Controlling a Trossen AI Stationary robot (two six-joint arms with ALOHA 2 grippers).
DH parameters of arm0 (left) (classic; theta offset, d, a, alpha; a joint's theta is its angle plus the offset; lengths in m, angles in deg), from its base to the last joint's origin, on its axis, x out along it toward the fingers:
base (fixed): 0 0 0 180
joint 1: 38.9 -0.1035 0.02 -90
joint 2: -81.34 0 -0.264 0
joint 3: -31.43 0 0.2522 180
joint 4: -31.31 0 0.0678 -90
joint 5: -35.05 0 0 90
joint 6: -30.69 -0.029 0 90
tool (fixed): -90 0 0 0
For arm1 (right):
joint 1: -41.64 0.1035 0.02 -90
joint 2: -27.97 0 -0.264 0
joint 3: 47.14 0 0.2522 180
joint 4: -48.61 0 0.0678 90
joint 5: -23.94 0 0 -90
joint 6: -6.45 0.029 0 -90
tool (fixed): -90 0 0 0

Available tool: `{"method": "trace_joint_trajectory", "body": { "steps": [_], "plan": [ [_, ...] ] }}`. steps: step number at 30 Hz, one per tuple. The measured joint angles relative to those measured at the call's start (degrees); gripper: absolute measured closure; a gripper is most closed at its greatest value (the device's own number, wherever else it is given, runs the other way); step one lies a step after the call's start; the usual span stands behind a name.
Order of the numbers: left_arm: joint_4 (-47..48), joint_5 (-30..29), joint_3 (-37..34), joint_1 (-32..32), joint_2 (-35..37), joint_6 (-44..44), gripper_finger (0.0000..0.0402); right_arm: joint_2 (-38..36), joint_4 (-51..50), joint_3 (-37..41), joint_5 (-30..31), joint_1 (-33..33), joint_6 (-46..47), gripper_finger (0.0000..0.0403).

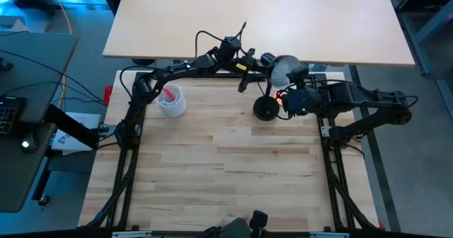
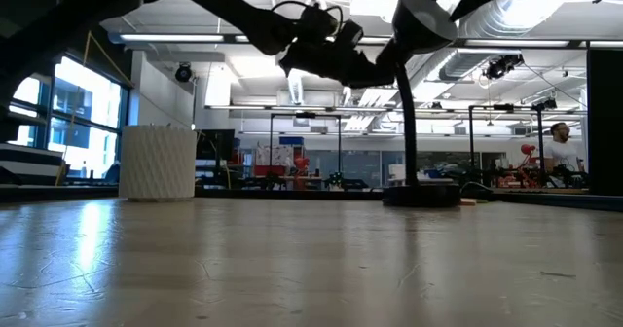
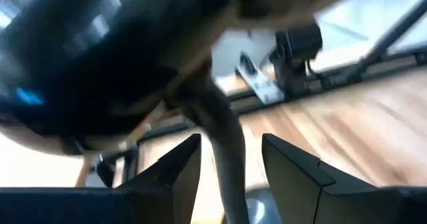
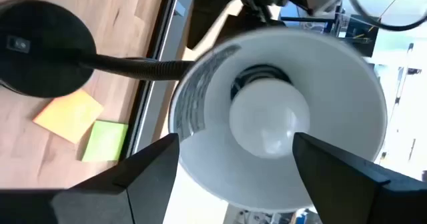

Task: Screw lightbulb
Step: Insert the light bulb into the desk lamp

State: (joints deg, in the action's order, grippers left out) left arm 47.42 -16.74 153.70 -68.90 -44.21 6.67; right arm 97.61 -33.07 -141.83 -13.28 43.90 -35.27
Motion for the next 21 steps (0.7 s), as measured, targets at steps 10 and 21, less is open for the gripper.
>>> {"method": "trace_joint_trajectory", "body": {
  "steps": [10, 21],
  "plan": [
    [6.8, 1.9, 0.0, -5.9, -0.2, -0.3, 0.0232, 0.0, 2.7, 0.0, -0.4, 0.0, 1.2, 0.0111],
    [-8.3, 11.1, 0.0, -9.1, -0.2, 7.4, 0.0232, 0.0, 6.8, 0.0, -5.7, -3.6, 3.4, 0.0111]
  ]
}}
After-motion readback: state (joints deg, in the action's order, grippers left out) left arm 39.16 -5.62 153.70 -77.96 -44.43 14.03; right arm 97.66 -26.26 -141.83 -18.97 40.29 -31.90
